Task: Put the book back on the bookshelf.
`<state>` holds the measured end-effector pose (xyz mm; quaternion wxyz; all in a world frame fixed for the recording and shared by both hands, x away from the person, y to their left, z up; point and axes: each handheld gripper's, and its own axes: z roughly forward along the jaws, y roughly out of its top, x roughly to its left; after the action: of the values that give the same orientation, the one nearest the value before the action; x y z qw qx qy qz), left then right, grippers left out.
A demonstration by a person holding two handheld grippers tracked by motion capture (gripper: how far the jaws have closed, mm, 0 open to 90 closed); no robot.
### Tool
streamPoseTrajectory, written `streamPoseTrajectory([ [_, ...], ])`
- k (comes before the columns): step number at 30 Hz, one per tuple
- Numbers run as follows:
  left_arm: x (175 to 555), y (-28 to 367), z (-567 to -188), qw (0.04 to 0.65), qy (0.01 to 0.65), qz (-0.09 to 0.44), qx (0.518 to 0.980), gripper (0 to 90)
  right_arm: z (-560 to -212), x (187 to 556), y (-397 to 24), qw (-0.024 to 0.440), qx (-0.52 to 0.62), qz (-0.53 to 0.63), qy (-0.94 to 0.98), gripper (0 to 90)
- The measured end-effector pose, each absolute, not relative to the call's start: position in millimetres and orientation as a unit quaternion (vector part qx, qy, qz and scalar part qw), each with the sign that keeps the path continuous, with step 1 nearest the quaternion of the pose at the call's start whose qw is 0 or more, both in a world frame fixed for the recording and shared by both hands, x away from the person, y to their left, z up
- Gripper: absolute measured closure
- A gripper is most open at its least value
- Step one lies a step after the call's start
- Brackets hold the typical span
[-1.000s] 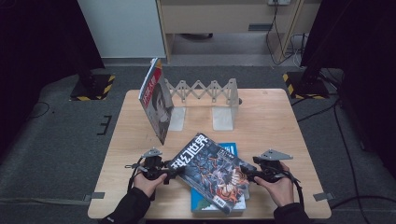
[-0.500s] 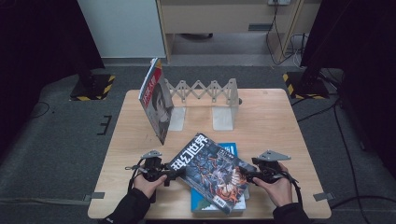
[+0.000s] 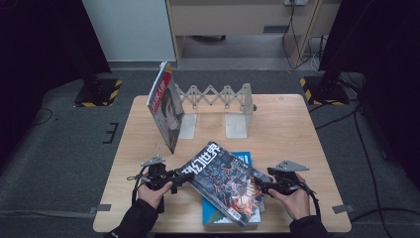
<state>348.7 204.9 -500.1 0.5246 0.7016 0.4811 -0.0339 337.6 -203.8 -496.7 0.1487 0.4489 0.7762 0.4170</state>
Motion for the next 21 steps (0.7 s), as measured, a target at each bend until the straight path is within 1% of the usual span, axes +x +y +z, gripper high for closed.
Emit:
streamPoseTrajectory([
  [2,351.4,203.8,-504.2,0.511,0.490,-0.044,0.705,36.7,-496.8,337.7,-203.6,0.149,0.448,0.418,0.776,31.2],
  [5,354.9,200.7,-511.6,0.483,0.493,-0.039,0.722,36.6,-496.6,337.5,-202.9,0.151,0.446,0.418,0.777,31.1],
  [9,354.0,201.7,-512.1,0.484,0.491,-0.036,0.724,35.1,-496.5,337.5,-202.7,0.150,0.445,0.418,0.778,30.8],
  [10,352.7,202.0,-512.2,0.480,0.487,-0.032,0.729,30.1,-496.8,337.7,-203.0,0.150,0.446,0.419,0.777,30.6],
  [11,350.9,201.9,-512.2,0.475,0.486,-0.025,0.733,27.2,-496.9,337.7,-203.0,0.149,0.446,0.419,0.777,30.5],
  [12,349.1,202.0,-511.7,0.469,0.486,-0.014,0.737,27.2,-496.9,337.7,-203.0,0.149,0.446,0.419,0.777,30.5],
  [16,341.4,204.8,-510.9,0.462,0.491,-0.001,0.739,21.5,-496.9,337.7,-203.1,0.149,0.446,0.420,0.777,30.0],
  [19,338.8,205.2,-514.0,0.464,0.498,-0.012,0.733,21.2,-497.0,337.9,-203.2,0.149,0.445,0.420,0.777,29.9],
  [20,339.8,204.5,-515.5,0.464,0.500,-0.017,0.732,19.3,-497.1,338.0,-203.2,0.149,0.445,0.420,0.777,29.8],
  [21,340.9,203.7,-517.6,0.468,0.503,-0.026,0.727,19.3,-497.0,338.0,-202.9,0.149,0.446,0.420,0.776,29.8],
])
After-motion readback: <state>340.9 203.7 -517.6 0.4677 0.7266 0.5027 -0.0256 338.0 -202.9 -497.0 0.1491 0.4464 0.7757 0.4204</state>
